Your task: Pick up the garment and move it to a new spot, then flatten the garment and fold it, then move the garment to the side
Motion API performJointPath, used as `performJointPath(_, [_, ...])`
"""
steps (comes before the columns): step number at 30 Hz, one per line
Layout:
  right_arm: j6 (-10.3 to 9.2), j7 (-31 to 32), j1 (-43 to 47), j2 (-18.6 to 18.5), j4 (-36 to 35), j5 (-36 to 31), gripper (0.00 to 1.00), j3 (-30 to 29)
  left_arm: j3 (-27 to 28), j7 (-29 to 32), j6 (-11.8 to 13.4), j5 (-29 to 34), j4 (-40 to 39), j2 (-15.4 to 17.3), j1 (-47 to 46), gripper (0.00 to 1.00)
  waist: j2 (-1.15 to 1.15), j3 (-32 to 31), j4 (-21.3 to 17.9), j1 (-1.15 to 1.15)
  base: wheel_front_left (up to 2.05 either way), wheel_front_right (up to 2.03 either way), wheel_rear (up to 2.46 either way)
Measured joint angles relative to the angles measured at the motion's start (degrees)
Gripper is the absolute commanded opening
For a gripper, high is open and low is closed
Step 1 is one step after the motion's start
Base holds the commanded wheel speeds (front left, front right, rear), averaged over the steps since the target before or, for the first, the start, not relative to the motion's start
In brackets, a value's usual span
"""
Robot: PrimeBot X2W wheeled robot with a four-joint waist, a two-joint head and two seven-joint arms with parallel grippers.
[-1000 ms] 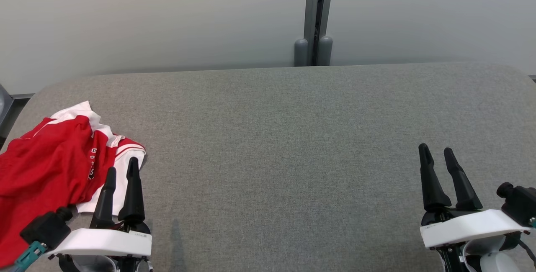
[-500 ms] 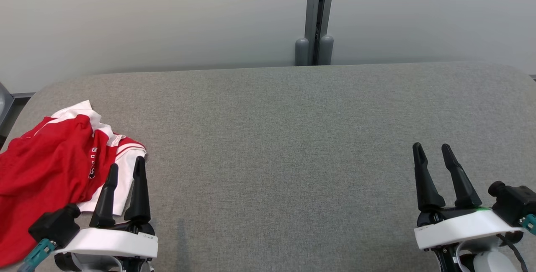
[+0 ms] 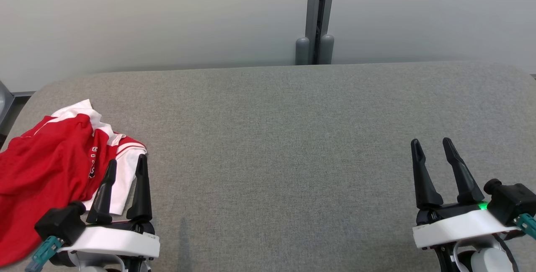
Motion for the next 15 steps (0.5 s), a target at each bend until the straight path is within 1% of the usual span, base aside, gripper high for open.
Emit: performJointPath(15, [0.01,-1.6,-0.2,-0.1,-0.7,-6.2,1.00,0.6,0.0,-1.7,0.0,7.8,-0.4,0.1,-0.1,1.00,0.00,0.4,0.1,0.00,0.00,0.00,0.00])
